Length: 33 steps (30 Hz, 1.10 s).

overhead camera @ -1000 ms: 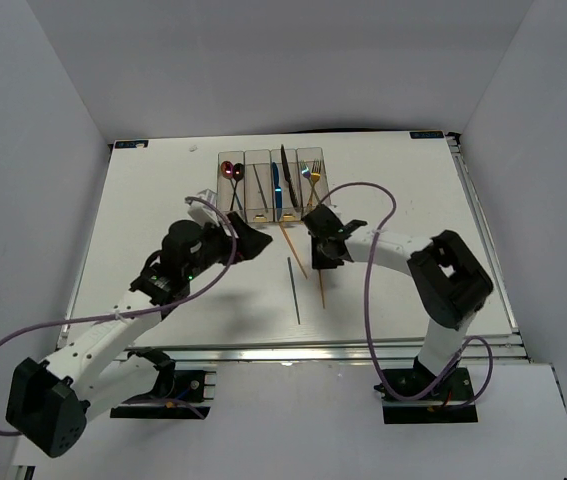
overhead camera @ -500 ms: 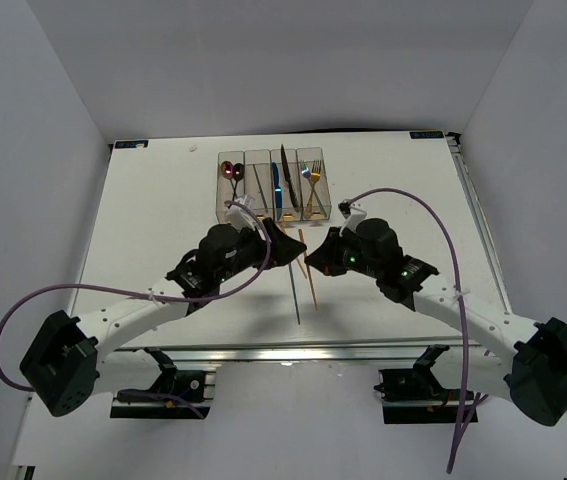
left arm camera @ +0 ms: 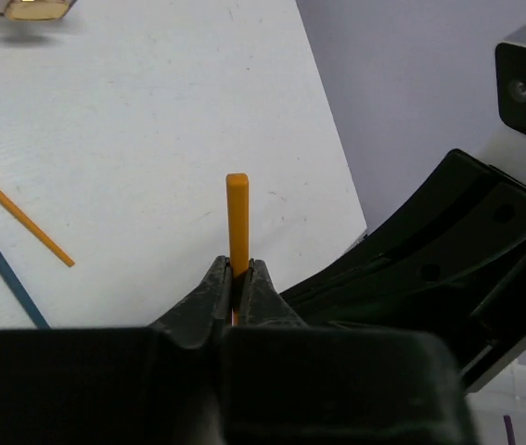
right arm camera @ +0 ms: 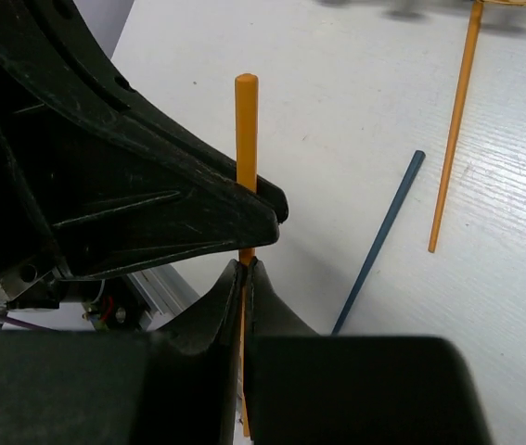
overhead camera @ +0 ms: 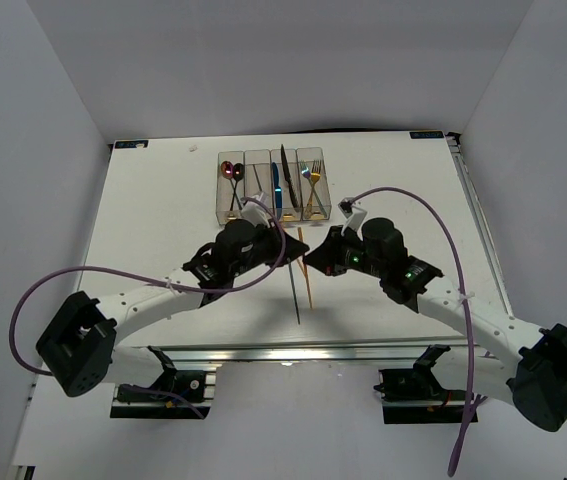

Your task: Sort the eating utensils into containers

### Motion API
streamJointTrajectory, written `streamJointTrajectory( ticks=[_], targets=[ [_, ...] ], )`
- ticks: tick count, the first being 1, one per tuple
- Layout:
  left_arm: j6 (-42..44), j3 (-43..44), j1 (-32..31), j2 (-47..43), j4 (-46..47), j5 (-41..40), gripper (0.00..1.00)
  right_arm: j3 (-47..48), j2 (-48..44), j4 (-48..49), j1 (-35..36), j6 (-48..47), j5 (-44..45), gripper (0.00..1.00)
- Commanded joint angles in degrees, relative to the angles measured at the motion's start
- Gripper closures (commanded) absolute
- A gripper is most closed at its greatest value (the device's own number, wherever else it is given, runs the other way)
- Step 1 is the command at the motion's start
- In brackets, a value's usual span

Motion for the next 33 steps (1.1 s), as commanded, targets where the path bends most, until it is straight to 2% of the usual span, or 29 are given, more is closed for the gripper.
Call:
streamJointTrajectory(
  ticks=[1, 2, 3, 5, 6, 7, 8, 9, 11, 13, 14, 15, 18, 21, 23, 26, 30, 32, 33],
  targets=[
    [2.18, 3.61, -0.01, 0.34, -2.43, -2.02, 1.00, 2.09, -0.40, 3.27, 0.27, -0.34, -1.40, 1.00],
    [2.79, 5.62, -0.01, 0.43, -3.67, -2.99, 1.00, 2.09, -0.58, 2.66, 0.19, -0.34, -0.70, 1.00],
    [4.11, 6.77, 0.08, 0.52, -5.17, -4.04, 1.00, 2.17, -1.19, 1.78, 0.19, -0.07, 0.61, 0.79],
    [6.39, 11.14, 0.34, 1.05, -11.05, -8.51, 1.00, 2.17, -2.33, -0.15, 0.10, 0.45, 5.79, 0.51],
    [8.84, 13.09, 0.87, 1.40, -13.59, -11.93, 1.00, 2.26, -3.38, -3.38, 0.01, 0.72, 8.16, 0.29],
    [9.91, 14.94, 1.48, 2.79, -18.32, -13.00, 1.00, 2.78, -3.92, -5.07, -0.34, 1.07, 12.71, 0.21],
    [10.79, 16.87, 4.10, 3.76, -20.28, -13.62, 1.00, 3.05, -4.44, -7.61, -0.60, 1.24, 15.19, 0.18],
    [11.93, 20.54, 5.78, 4.82, -22.04, -13.98, 1.00, 3.23, -5.14, -10.76, -0.87, 1.42, 18.26, 0.11],
    [14.30, 24.69, 10.77, 9.36, -25.56, -14.24, 1.00, 3.49, -5.76, -13.16, -1.48, 1.51, 20.22, 0.11],
    [19.74, 34.60, 14.65, 14.47, -31.77, -17.30, 1.00, 3.23, -6.56, -14.66, -1.75, 0.81, 20.93, 0.11],
    [21.76, 38.56, 15.71, 20.59, -33.73, -17.50, 1.00, 3.14, -6.82, -15.10, -1.83, 0.55, 20.93, 0.11],
    [24.92, 46.51, 16.77, 23.69, -35.66, -17.76, 1.00, 3.05, -6.91, -15.45, -1.83, 0.11, 20.84, 0.11],
    [29.06, 57.02, 19.93, 34.22, -39.45, -18.29, 1.00, 2.35, -7.52, -16.68, -2.10, -0.86, 20.84, 0.11],
    [31.97, 71.94, 21.87, 43.63, -42.26, -18.11, 1.00, 1.21, -8.05, -17.47, -2.10, -1.13, 20.58, 0.11],
    [32.16, 75.93, 23.02, 47.44, -42.18, -15.24, 1.00, 0.16, -8.66, -16.51, -2.27, -0.87, 19.97, 0.11],
    [32.77, 80.07, 23.90, 52.89, -41.57, -15.21, 1.00, -2.04, -8.84, -15.54, -2.27, -0.69, 18.12, 0.11],
    [31.98, 78.59, 24.69, 54.66, -38.24, -13.81, 0.89, -4.06, -8.76, -15.37, -2.27, -1.39, 18.38, 0.11],
    [31.28, 76.75, 24.69, 54.31, -37.44, -13.46, 0.79, -4.15, -8.06, -14.93, -2.19, -2.53, 17.86, 0.11],
    [30.84, 76.13, 24.69, 53.96, -36.91, -13.19, 0.62, -4.15, -7.36, -14.93, -2.19, -3.06, 17.42, 0.11]
  ],
)
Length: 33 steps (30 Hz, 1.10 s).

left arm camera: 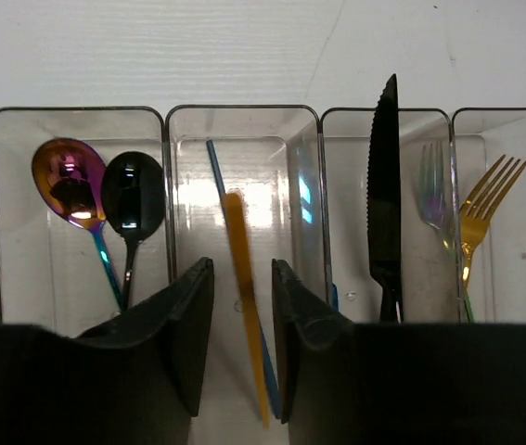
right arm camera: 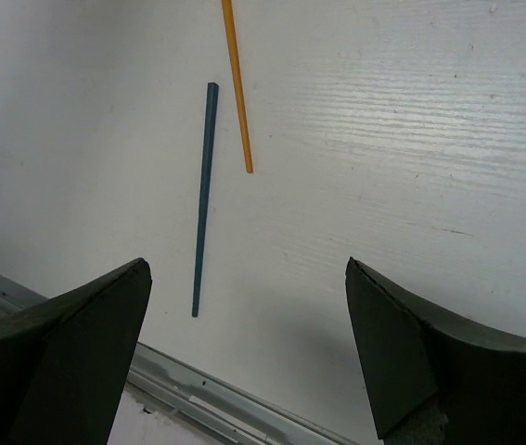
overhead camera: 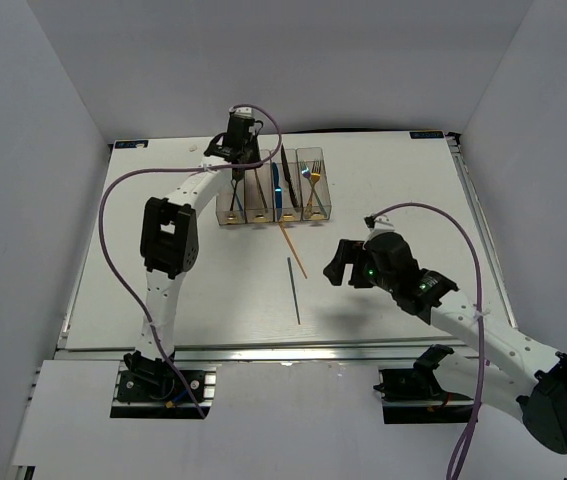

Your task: Sort the eating utensils into containers

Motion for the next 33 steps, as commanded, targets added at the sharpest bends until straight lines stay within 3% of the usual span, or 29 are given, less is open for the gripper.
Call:
streamJointTrajectory(
  ticks=[1, 2, 7, 8, 11, 13, 17, 24, 33],
  targets=[
    [-0.87, -2.09, 0.10, -5.09, 2.89, 1.84, 0.56, 0.57, 2.28, 2.03, -0.18, -3.40, -0.68, 0.11],
    [-1.49, -3.41, 0.10, -6.06, 4.46, 2.72, 0.45, 1.09, 3.60, 1.95, -0.18, -3.94, -0.68, 0.11],
    [-5.79, -11.77, 0.01, -17.98, 9.40, 4.22, 0.23, 8.80, 17.81, 1.16, 0.35, -8.07, 0.89, 0.13],
    [-6.50, -14.39, 0.01, -20.20, 9.57, 3.87, 0.10, 10.40, 20.03, 0.81, 0.87, -8.94, 2.64, 0.14],
    [-8.52, -21.15, 0.01, -29.93, 9.58, 3.43, 0.03, 16.64, 28.73, -0.34, 2.02, -11.05, 4.50, 0.23],
    [-10.62, -26.16, 0.01, -38.62, 10.01, 4.22, 0.02, 21.11, 34.54, -1.04, 2.89, -11.94, 5.55, 0.33],
    [-14.58, -47.91, 0.01, -55.05, 15.19, 8.69, 0.02, 27.19, 43.67, -1.56, 3.95, -14.05, 5.91, 0.49],
    [-13.55, -73.26, 0.01, -75.48, 19.77, 16.43, 0.02, 38.00, 54.22, -2.71, 4.31, -16.16, 6.44, 0.58],
    [-12.83, -80.24, 0.01, -83.41, 12.48, 17.49, 0.02, 47.49, 64.07, -5.34, 4.48, -17.48, 6.96, 0.62]
  ],
)
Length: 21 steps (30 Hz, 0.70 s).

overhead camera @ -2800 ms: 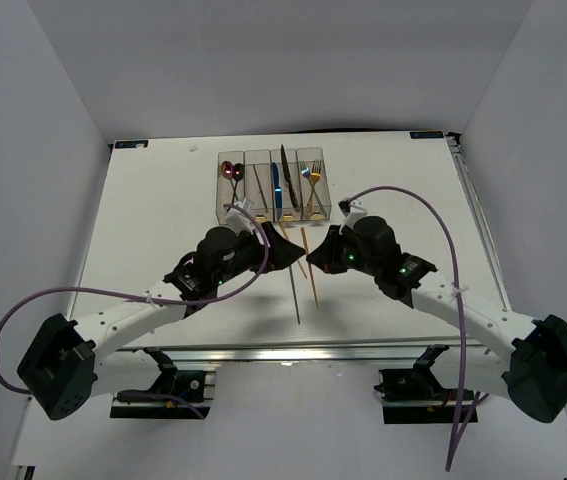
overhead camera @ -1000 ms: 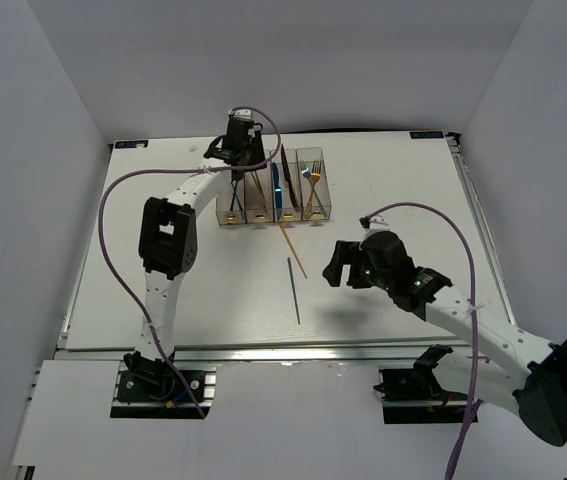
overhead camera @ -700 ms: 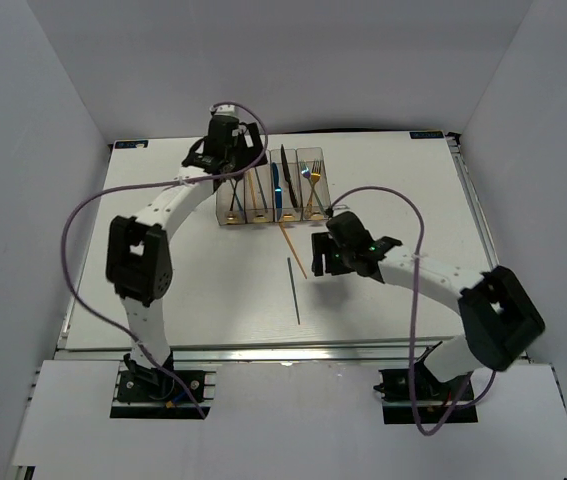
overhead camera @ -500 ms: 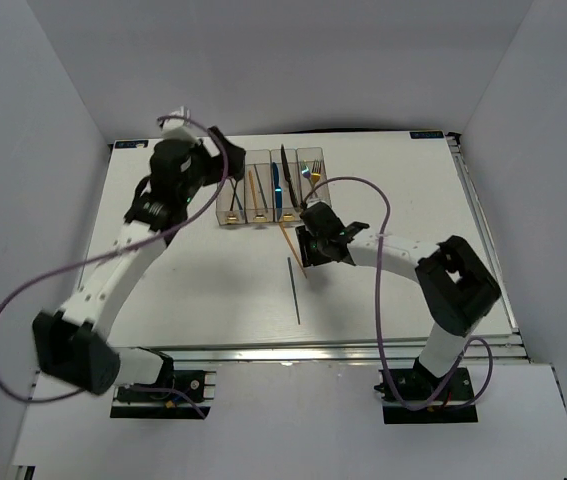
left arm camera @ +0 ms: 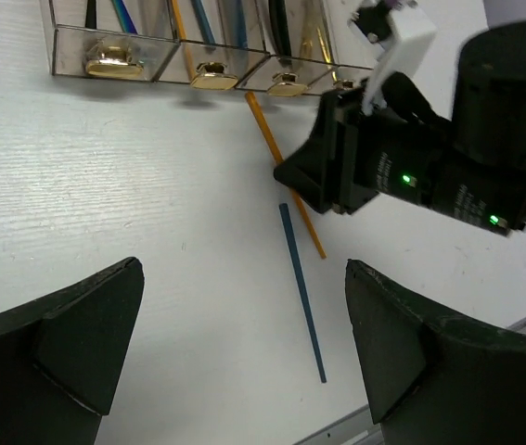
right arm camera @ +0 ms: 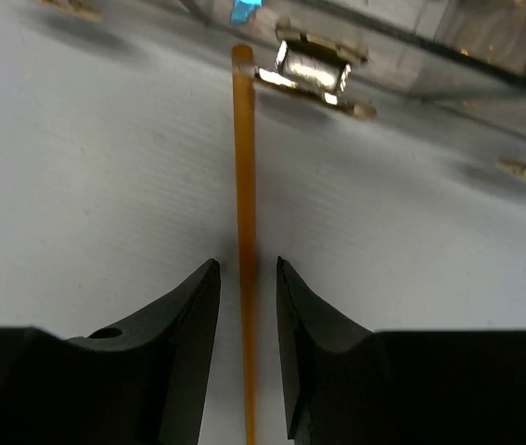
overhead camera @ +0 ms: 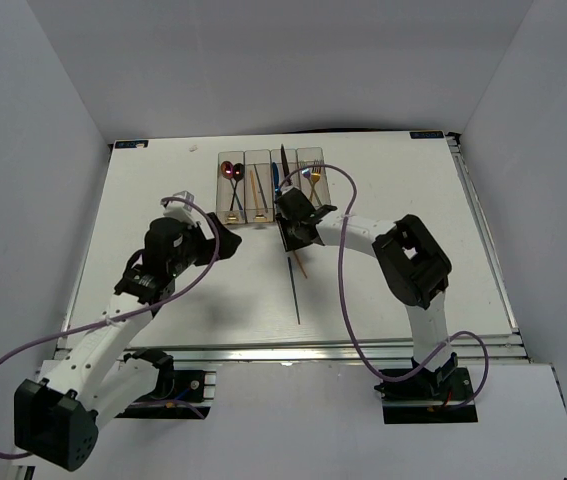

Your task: Sort the eating utensils into containers

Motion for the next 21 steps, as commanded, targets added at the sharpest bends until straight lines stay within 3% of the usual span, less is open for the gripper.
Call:
streamJointTrajectory(
  ticks=[1, 6, 13, 16, 21],
  targets=[
    [0.39, 0.30, -0.10, -4.90, -1.01, 1.95, 0.02, 4.68, 3.21, -2.42, 0.26, -1.74, 1.91, 0.64],
    [0.48, -0.40, -0.10, -7.72, -2.16, 1.60, 0.02, 4.61, 4.54, -2.86, 0.26, -1.57, 2.36, 0.78],
    [-0.22, -1.19, -0.10, -8.51, -2.42, 2.04, 0.02, -0.13, 1.11, -1.63, 0.26, -1.92, 1.83, 0.89],
    [-1.36, -2.07, -0.10, -8.78, -1.72, 2.83, 0.02, -1.98, -0.55, -1.98, 0.26, -1.92, 1.92, 1.00],
    [-6.88, -4.26, -0.10, -7.20, 4.49, 6.43, 0.02, -12.17, -8.81, -1.10, 0.18, 0.62, 1.04, 1.00]
  ],
)
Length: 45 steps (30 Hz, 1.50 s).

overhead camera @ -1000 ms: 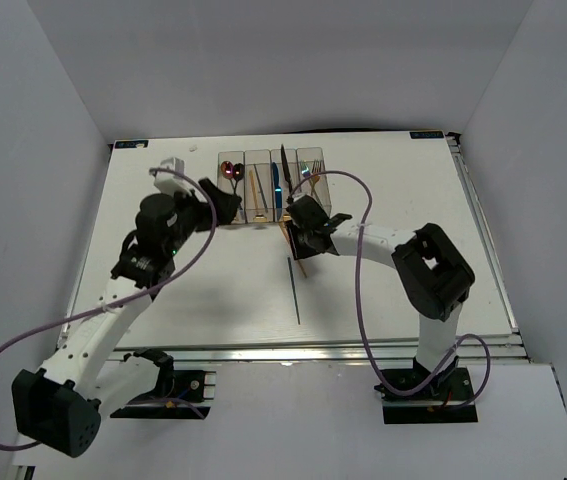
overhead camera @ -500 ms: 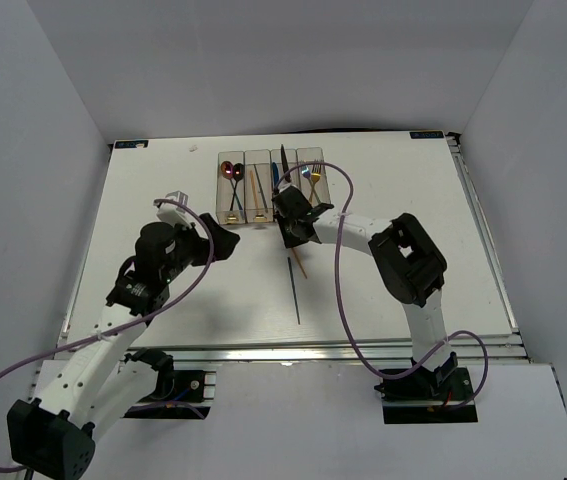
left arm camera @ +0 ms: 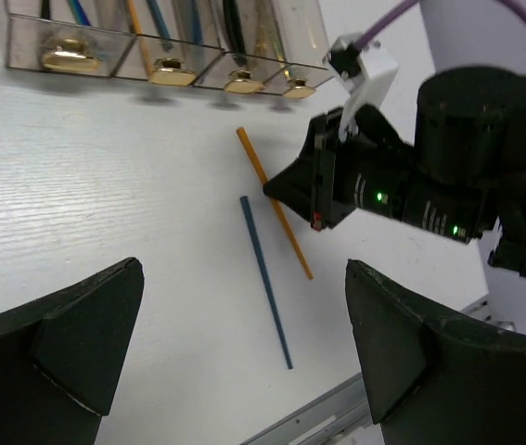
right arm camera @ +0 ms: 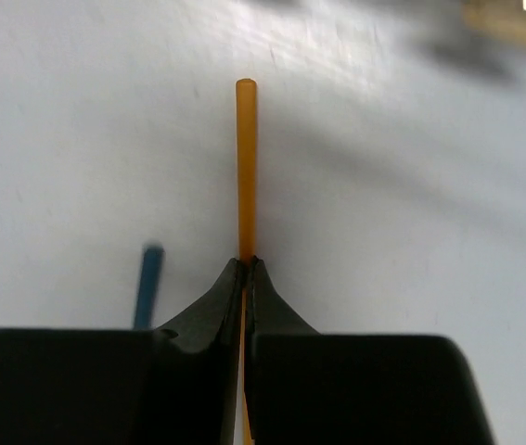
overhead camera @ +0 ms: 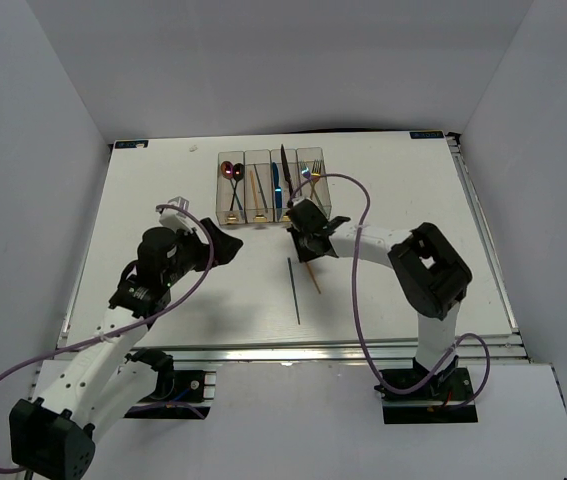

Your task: Sort the eating utensils into containers

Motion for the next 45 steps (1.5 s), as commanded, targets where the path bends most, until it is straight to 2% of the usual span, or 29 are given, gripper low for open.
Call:
streamJointTrajectory(
  ticks=[1, 3, 5, 10, 13, 19, 23, 26, 30, 32, 33, 35, 36, 37, 40, 45],
  targets=[
    [-5.28, -1.87, -0.08, 0.98, 6.81, 4.57, 0.02, -6.49, -6.06, -3.07, 0.22, 2.79, -1.10, 1.00],
    [-9.57, -3.18, -0.60, 2.29, 11.11, 8.00, 0.02, -10.17, -11.60, -2.28, 0.22, 4.20, -3.90, 1.00],
    [-12.31, -5.29, -2.61, 4.75, 19.63, 9.50, 0.02, -12.38, -17.73, -0.45, 0.22, 6.57, -6.10, 1.00],
    [-19.00, -6.62, -10.16, 11.34, 33.52, 8.72, 0.02, -18.62, -28.30, 5.00, 0.22, 10.79, -10.93, 1.00],
    [-19.80, -5.04, -13.86, 15.39, 35.48, 6.09, 0.02, -21.70, -33.75, 10.28, 0.22, 12.55, -17.00, 1.00],
    [-20.06, -3.01, -14.75, 18.30, 34.78, 2.39, 0.04, -23.47, -39.30, 12.75, 0.31, 13.17, -19.73, 1.00],
    [-20.41, -2.40, -14.93, 20.14, 35.47, 2.74, 0.13, -24.79, -42.29, 15.56, 0.48, 13.61, -22.02, 1.00],
    [-22.42, -2.66, -15.10, 22.42, 38.37, 4.75, 0.15, -23.83, -42.47, 15.39, 0.83, 13.79, -22.38, 1.00],
    [-23.49, -2.14, -15.54, 25.76, 41.10, 6.08, 0.23, -22.60, -41.68, 15.65, 1.27, 13.87, -23.78, 1.00],
    [-23.49, -1.70, -15.72, 26.56, 41.45, 5.90, 0.31, -22.06, -40.97, 15.91, 1.80, 13.96, -24.04, 1.00],
    [-23.49, -1.43, -15.81, 26.91, 41.54, 5.81, 0.46, -21.89, -40.80, 16.00, 1.89, 13.96, -23.87, 1.00],
    [-23.14, -0.47, -15.81, 27.09, 41.46, 5.55, 0.63, -21.80, -40.36, 16.09, 1.98, 13.96, -23.26, 1.00],
    [-22.96, 0.06, -15.81, 27.17, 40.67, 5.20, 0.76, -21.80, -40.36, 16.18, 1.98, 13.96, -23.08, 1.00],
    [-22.61, 0.50, -15.72, 27.09, 40.23, 4.76, 0.82, -21.89, -40.36, 16.27, 1.98, 13.96, -22.90, 1.00],
    [-21.47, 2.34, -15.72, 27.44, 39.43, 3.88, 0.95, -22.24, -40.62, 17.23, 1.98, 13.87, -22.99, 1.00],
    [-21.20, 4.80, -15.81, 29.36, 40.05, 4.06, 1.00, -22.24, -40.79, 18.02, 1.98, 13.79, -22.29, 1.00]
  ],
)
